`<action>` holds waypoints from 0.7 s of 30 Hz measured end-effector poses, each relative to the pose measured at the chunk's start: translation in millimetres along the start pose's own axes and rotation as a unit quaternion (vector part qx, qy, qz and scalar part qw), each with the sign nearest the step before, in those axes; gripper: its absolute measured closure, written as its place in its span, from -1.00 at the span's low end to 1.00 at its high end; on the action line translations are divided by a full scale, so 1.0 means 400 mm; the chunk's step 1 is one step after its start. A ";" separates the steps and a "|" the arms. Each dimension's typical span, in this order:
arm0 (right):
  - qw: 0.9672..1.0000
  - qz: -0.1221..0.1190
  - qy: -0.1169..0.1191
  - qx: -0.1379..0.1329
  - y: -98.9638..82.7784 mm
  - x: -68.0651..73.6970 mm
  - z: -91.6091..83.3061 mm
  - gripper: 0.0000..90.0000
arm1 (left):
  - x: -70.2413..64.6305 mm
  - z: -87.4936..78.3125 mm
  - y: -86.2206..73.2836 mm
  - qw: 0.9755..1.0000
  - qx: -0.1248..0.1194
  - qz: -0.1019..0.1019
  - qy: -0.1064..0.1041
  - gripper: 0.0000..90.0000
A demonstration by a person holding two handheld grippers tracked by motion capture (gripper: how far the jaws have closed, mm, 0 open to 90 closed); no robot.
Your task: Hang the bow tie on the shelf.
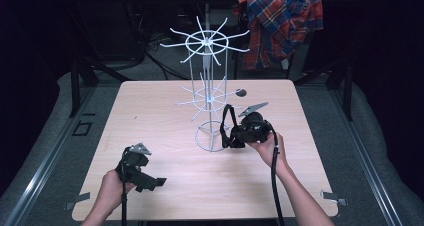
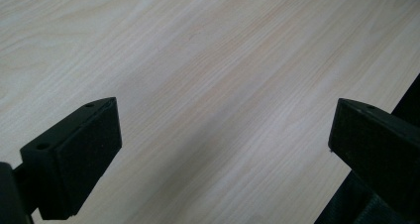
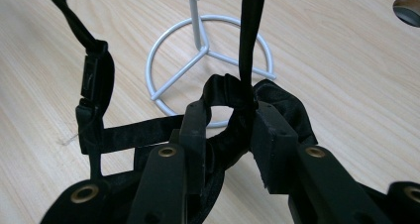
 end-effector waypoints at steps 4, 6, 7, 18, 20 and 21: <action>1.000 0.007 0.012 0.015 -0.009 0.005 0.006 0.50 | -0.002 0.000 0.001 1.000 0.000 0.001 -0.001 -1.00; 1.000 0.009 0.010 0.018 -0.014 0.000 0.013 0.52 | -0.002 -0.001 0.001 1.000 0.000 0.001 -0.001 -1.00; 1.000 0.011 0.012 0.019 -0.014 0.000 0.016 0.52 | -0.003 -0.001 0.001 1.000 -0.001 0.000 -0.002 -1.00; 1.000 0.018 0.015 0.016 -0.016 0.003 -0.001 0.42 | -0.003 0.003 0.000 1.000 0.004 0.000 -0.001 -1.00; 0.999 0.021 0.016 0.018 -0.017 0.004 -0.006 0.37 | -0.003 0.003 0.000 1.000 0.005 0.001 -0.001 -1.00; 1.000 0.021 0.019 0.012 -0.016 0.005 -0.006 0.34 | -0.003 0.002 -0.001 1.000 0.005 0.001 -0.001 -1.00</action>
Point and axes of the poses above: each handheld gripper's, and its own axes: z roughly forward along the jaws, y roughly out of its top, x roughly to its left, the point moved 9 cm from there along z, roughly forward along the jaws, and after that the axes turned 8 degrees about y, right-handed, at the moved point
